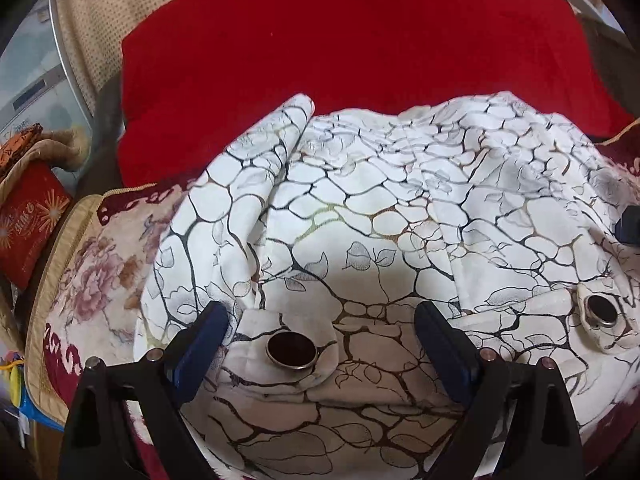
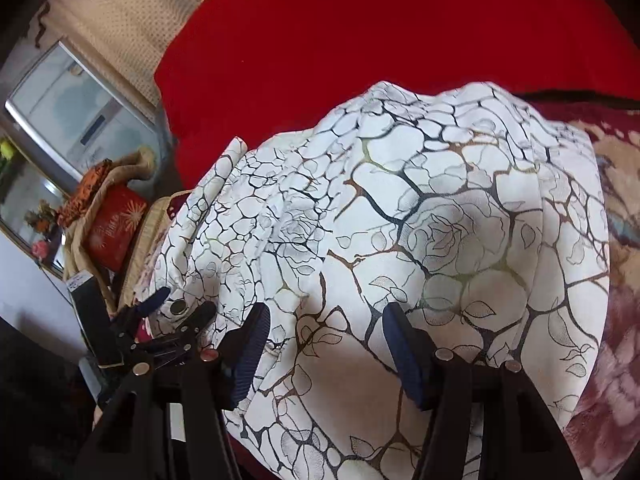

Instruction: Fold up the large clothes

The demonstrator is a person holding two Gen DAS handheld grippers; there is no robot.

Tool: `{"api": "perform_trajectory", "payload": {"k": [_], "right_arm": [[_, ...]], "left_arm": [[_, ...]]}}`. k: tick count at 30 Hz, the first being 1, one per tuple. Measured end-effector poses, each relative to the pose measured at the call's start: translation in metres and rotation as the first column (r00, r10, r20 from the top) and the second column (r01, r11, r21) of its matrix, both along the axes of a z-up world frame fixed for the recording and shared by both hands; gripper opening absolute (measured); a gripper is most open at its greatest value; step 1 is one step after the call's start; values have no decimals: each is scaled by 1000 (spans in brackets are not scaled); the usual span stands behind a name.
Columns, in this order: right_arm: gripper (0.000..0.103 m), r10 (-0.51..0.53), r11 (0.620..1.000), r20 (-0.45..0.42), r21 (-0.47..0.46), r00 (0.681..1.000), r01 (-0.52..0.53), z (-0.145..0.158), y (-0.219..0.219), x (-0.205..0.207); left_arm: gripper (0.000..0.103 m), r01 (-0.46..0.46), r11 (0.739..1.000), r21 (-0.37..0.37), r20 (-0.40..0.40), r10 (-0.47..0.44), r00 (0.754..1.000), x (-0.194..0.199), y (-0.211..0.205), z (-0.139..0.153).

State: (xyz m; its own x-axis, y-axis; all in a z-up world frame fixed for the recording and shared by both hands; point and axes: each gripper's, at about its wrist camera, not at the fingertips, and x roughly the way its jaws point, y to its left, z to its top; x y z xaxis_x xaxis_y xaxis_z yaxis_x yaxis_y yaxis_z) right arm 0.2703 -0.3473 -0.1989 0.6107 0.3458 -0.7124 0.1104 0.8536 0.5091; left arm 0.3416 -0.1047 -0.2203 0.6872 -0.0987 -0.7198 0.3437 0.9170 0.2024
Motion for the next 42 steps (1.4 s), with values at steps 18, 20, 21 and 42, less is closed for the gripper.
{"api": "perform_trajectory", "payload": {"k": [18,20,21,42], "right_arm": [[63,7,1000,13,1,1000,-7,-3,8,-2],[63,3,1000,38,7,999,-4,2,10,-4],[63,4,1000,54,10,999,-4,5,12,-5],[64,51,998,117,-36,992,-47,19,35,-16]], "left_arm": [[94,-40,998,-45,-5,40,999,1,7,2],[94,-40,996,-77,22,42,999,-3,10,10],[94,-47,995,-86,34,50,998,-3,12,13],[94,-147,985,-94,84,155,984,-2,45,20]]}}
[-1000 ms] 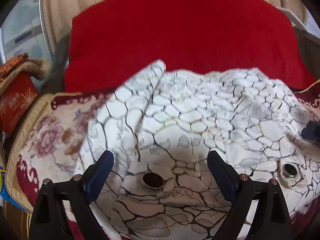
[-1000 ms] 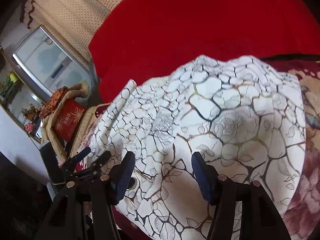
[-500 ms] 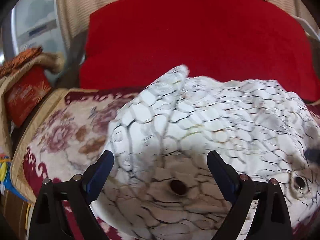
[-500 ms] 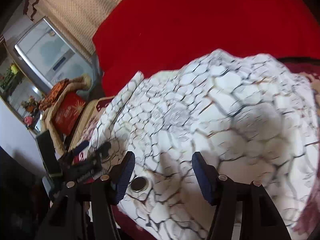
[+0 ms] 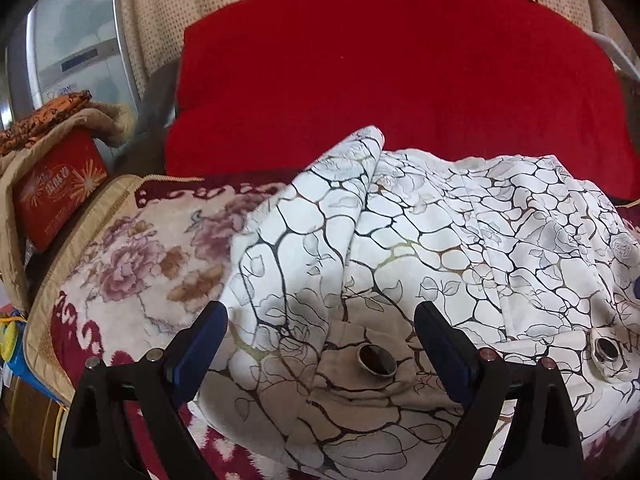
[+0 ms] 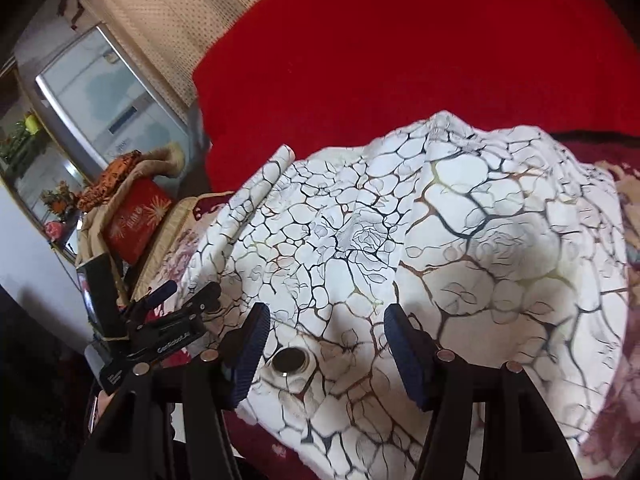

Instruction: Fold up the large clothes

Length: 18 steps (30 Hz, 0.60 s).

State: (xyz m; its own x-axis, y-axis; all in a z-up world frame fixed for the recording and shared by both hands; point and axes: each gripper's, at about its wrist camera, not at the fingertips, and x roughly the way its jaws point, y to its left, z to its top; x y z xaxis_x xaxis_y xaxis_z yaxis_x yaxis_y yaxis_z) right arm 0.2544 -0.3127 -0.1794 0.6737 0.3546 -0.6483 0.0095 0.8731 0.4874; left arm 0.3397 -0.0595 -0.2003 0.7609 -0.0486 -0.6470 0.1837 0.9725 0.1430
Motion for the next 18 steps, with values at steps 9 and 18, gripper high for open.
{"api": "perform_trajectory", "payload": {"k": [9,18], "right_arm": [[63,-3,999,-107,-38,994,-1,-21,-14,-6],[63,6,1000,-58,-23,998,-7,-10,-21,-15]], "left_arm": [[94,-1,1000,20,35,1,999,-5,-3,3],[94,3,999,48,50,-6,999,-8,-9,2]]}}
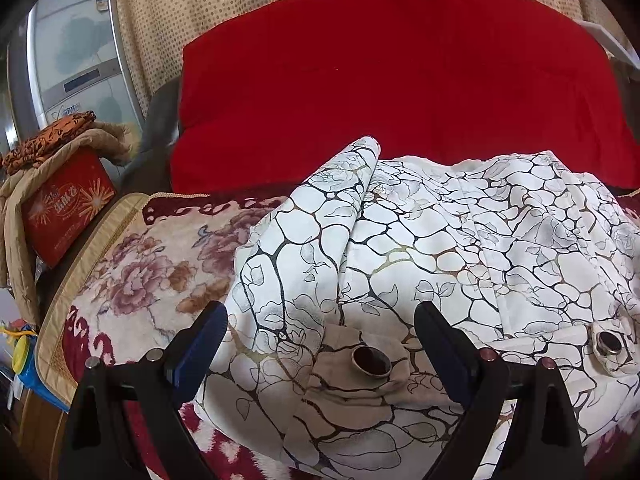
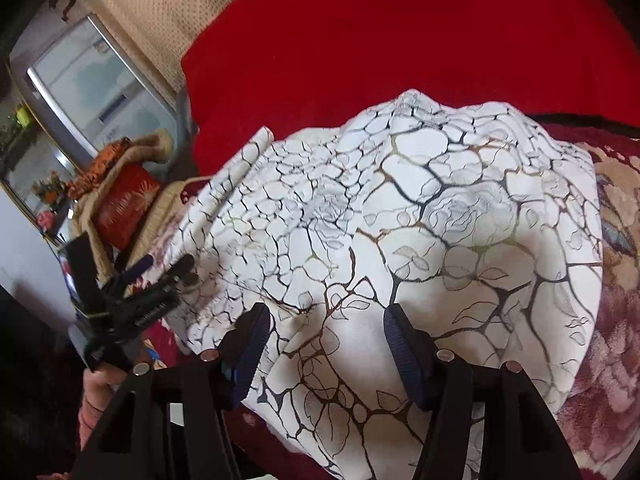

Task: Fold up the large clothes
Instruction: 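Grasp the coat edge with the left gripper and fold it inward while the right gripper holds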

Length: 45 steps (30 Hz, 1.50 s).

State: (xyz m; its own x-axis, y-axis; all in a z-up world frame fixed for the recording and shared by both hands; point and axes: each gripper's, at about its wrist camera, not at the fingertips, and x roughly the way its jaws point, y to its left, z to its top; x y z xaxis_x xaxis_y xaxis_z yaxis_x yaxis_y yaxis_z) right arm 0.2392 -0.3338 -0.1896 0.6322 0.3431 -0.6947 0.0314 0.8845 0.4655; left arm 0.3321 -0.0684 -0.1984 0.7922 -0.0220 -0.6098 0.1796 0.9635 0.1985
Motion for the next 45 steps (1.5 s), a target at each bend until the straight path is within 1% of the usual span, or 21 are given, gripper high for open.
{"api": "perform_trajectory", "payload": {"k": [5,8,10,11,12,15,18,20,22,24,26,28,31,33,34,35,37,38,41,43,45], "right_arm": [[63,-46,998,29,-31,999,47,10,-14,-5],[63,-79,997,-18,-19,997,79,0,-26,-1],[63,-78,997,-45,-11,996,77,-8,-28,3],[63,-75,997,-42,-22,996,74,-9,-27,3],[63,-71,997,-36,-39,997,69,-7,-25,3],[63,-67,997,-29,-50,997,65,-5,-23,2],[63,-80,997,-18,-6,997,80,0,-29,1],[63,-115,993,4,9,993,115,4,-38,-3],[63,-158,987,22,22,987,157,7,-50,-6],[63,-217,975,22,44,976,216,9,-67,-9],[63,-270,961,14,70,963,268,8,-83,-12],[63,-313,943,10,121,950,310,7,-100,-17],[63,-331,929,42,189,943,317,10,-112,-23],[63,-322,934,53,184,945,307,10,-111,-24],[63,-314,935,36,184,949,303,7,-110,-21],[63,-301,937,6,188,954,294,2,-107,-16],[63,-264,942,-92,190,960,277,-18,-101,-7],[63,-267,942,-109,180,957,283,-23,-99,-4],[65,-281,947,-79,141,956,290,-15,-92,-5],[65,-284,953,-15,107,959,284,-1,-85,-9],[65,-267,958,41,117,963,261,8,-77,-11]], "left_arm": [[94,0,1000,2,3,0,1000,-1,1,0],[94,2,1000,13,-14,-2,1000,1,0,-4],[94,12,999,41,-69,-9,998,7,-4,-13],[94,21,997,68,-121,-13,993,12,-8,-23],[94,23,996,83,-145,-11,989,14,-9,-30],[94,32,996,84,-104,-23,994,9,-10,-24],[94,18,999,41,-54,-16,998,5,-4,-12],[94,-6,1000,-1,-25,6,1000,6,7,-3],[94,-40,999,-25,-12,40,999,10,17,1],[94,-83,995,-46,-18,82,996,16,32,3],[94,-126,990,-56,-44,124,991,24,45,-1],[94,-170,983,-73,-65,165,984,31,59,-5],[94,-227,966,-124,-91,216,972,35,82,-7],[94,-246,957,-151,-118,230,966,37,89,-9],[94,-250,954,-163,-134,229,964,39,91,-12],[94,-254,950,-183,-156,227,961,41,94,-15],[94,-261,943,-209,-172,227,959,41,97,-16],[94,-262,938,-226,-176,225,958,41,100,-16],[94,-251,929,-272,-164,213,963,40,105,-11],[94,-231,924,-304,-164,188,968,40,107,-9],[94,-218,918,-331,-172,168,971,41,107,-9]]}}
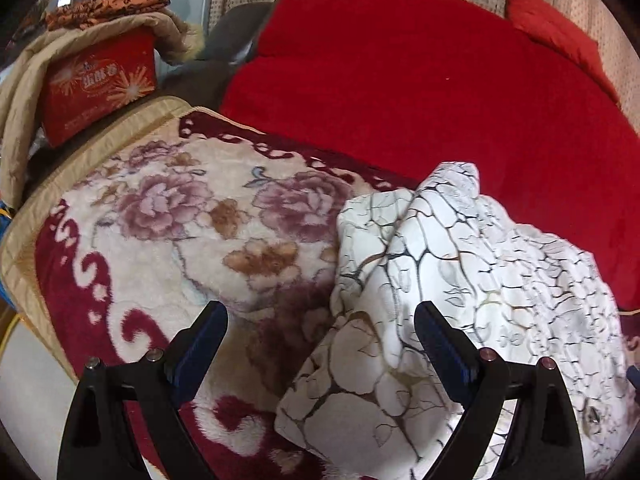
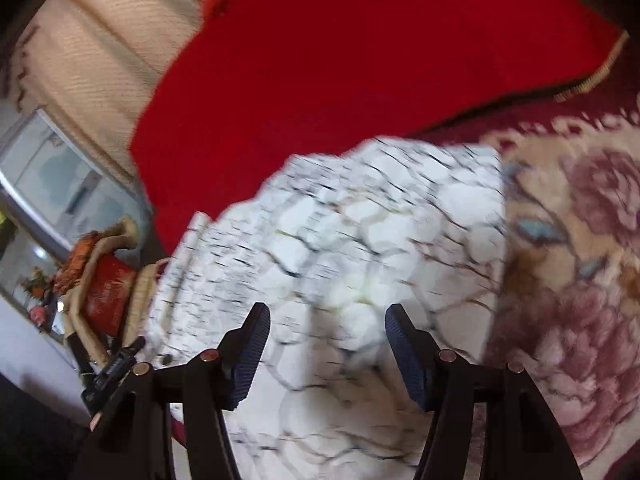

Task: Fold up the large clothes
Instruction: 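Grasp the coat edge with the left gripper and fold it inward while the right gripper holds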

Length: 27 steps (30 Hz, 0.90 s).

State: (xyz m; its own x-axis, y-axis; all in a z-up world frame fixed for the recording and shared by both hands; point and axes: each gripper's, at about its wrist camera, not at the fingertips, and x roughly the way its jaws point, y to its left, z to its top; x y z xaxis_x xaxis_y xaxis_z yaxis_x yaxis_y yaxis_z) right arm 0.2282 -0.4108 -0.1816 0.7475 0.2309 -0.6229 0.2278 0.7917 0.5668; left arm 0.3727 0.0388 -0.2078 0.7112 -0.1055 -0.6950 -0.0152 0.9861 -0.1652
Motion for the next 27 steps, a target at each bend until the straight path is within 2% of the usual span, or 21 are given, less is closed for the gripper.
{"api": "perform_trajectory", "payload": {"k": [3,6,9,12,15,17,18,20,21,22,26,27], "right_arm": [[65,48,999,63,6,997,-49,8,17,4],[65,92,996,66,7,994,-93,8,38,11],[65,129,992,27,7,991,-129,1,60,23],[63,138,990,-100,-18,985,-141,-21,74,36],[64,142,987,-102,-61,985,-149,-21,81,36],[64,148,987,-98,-42,984,-153,-22,80,36],[64,149,988,-95,-26,984,-153,-23,78,36],[64,149,989,-91,6,985,-149,-23,70,34],[64,150,989,-91,14,984,-149,-23,68,34],[64,151,988,-91,17,984,-150,-24,68,34],[64,155,988,-93,1,984,-156,-22,72,33],[64,156,988,-93,-2,983,-157,-22,73,34]], "left_arm": [[94,33,999,-39,-17,-34,999,3,-2,-3],[94,67,995,-75,-52,-71,996,10,-5,-10],[94,114,986,-122,-79,-124,989,17,-10,-15],[94,146,972,-186,-128,-171,977,28,-14,-25],[94,131,937,-323,-195,-201,960,40,-10,-39],[94,102,924,-368,-205,-188,960,43,-7,-44],[94,100,919,-381,-201,-188,961,43,-7,-44],[85,105,910,-400,-192,-195,962,44,-8,-44],[75,108,915,-388,-184,-192,964,43,-10,-41],[73,114,920,-375,-178,-192,965,42,-12,-40],[74,99,917,-386,-184,-182,966,46,-12,-40],[80,90,912,-401,-190,-179,965,48,-10,-42]]}}
